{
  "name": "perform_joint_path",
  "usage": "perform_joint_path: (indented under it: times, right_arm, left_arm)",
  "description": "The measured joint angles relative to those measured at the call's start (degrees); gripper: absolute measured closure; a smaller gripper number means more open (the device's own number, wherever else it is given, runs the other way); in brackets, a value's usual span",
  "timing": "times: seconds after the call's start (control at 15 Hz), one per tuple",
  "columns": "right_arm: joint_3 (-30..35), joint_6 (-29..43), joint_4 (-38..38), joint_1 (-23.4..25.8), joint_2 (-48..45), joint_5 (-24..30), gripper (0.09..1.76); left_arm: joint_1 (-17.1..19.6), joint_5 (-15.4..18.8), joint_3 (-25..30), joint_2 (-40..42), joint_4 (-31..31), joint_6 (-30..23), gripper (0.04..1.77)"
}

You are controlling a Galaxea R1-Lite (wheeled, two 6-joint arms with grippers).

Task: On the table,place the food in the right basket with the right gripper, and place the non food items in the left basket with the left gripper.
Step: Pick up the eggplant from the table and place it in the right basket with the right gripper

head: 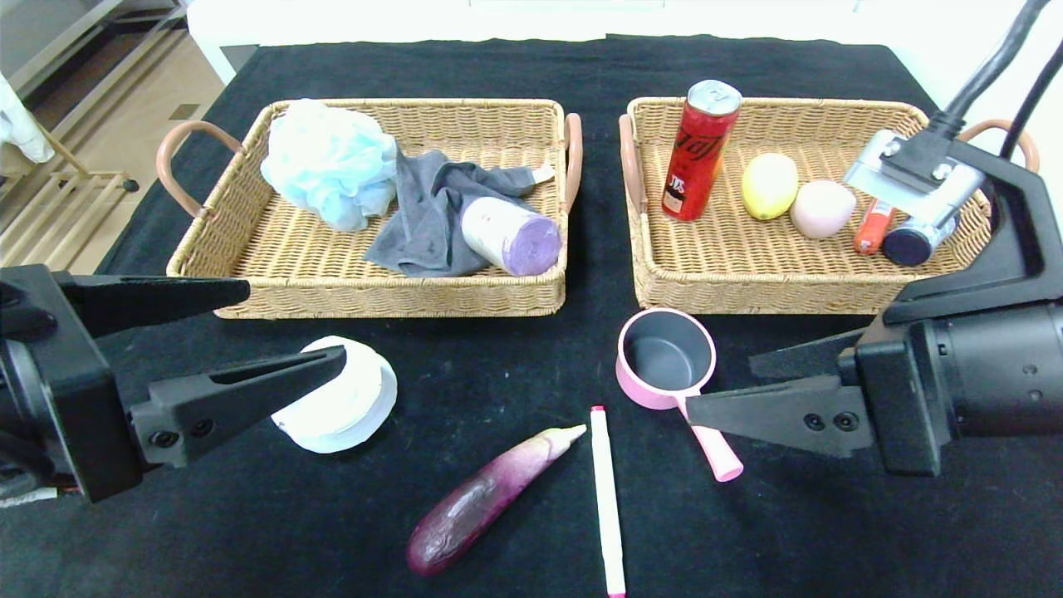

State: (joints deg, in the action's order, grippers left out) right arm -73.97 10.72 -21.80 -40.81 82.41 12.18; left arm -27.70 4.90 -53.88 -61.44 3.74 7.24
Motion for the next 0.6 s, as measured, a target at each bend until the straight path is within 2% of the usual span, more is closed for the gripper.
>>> perform_joint_path:
  times: [0.2, 0.6]
  right_arm:
    - [2.2, -4.4, 0.1, 5.5, -2.8, 4.7, 0.16]
    - [6.0, -13.5, 0.4, 19.3, -7.7, 18.1, 0.15]
  left_arm:
    - [0.0, 0.0, 0.0, 0.0, 0.2, 0.1, 0.09]
    - [0.0, 0.0, 0.4, -0.1, 0.2, 0.1, 0.09]
